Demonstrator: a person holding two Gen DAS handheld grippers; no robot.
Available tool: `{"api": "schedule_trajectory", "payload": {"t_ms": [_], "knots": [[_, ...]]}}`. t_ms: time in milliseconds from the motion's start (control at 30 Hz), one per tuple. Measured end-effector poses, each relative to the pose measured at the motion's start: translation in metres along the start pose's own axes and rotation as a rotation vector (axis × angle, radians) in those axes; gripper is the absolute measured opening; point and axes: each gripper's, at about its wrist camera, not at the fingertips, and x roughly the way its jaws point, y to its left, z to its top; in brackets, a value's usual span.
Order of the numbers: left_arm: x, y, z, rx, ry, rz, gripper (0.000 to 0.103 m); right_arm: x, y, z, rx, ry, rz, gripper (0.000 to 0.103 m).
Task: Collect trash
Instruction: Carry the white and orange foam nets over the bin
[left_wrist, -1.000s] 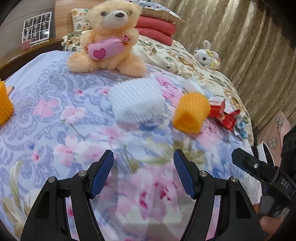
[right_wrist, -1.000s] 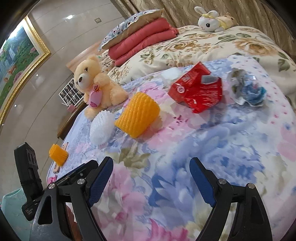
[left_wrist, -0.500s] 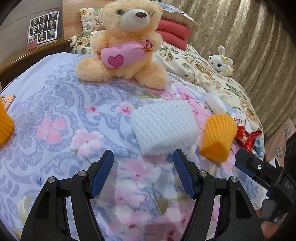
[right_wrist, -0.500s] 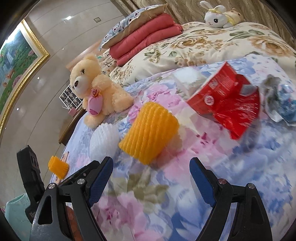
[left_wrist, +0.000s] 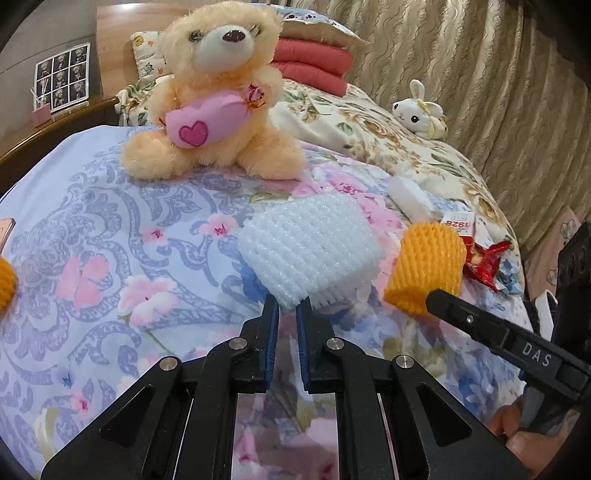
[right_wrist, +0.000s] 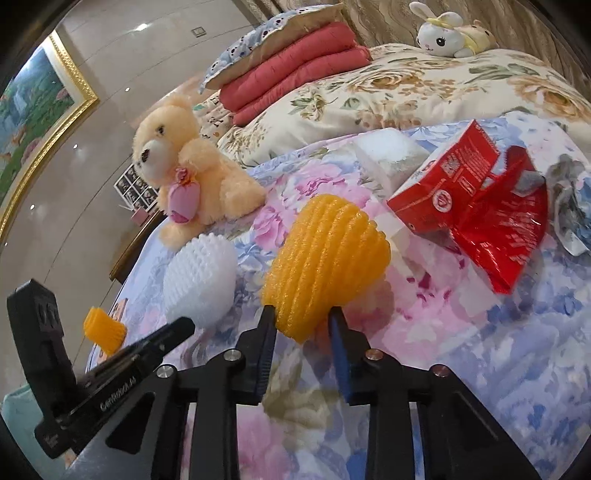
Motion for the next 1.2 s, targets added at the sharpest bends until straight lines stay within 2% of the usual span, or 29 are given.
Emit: {"api": "schedule_trajectory", "payload": {"t_ms": [400, 667, 1200], "knots": [[-0.028, -0.038, -0.030, 0.019, 0.008, -0.091, 0.009, -0.058, -0.025, -0.030, 0.016, -0.023, -0.013, 0.026], [-0.036, -0.086, -0.048, 0.086, 0.032, -0.174, 0.009, -0.104, -0.049, -0.046, 0.036, -0.069, -0.055, 0.026], [-0.046, -0.169, -0.060, 0.207, 0.052, -0.298, 0.009, -0.182, -0.099, -0.064, 0.101, -0.171, -0.157, 0.026]]}}
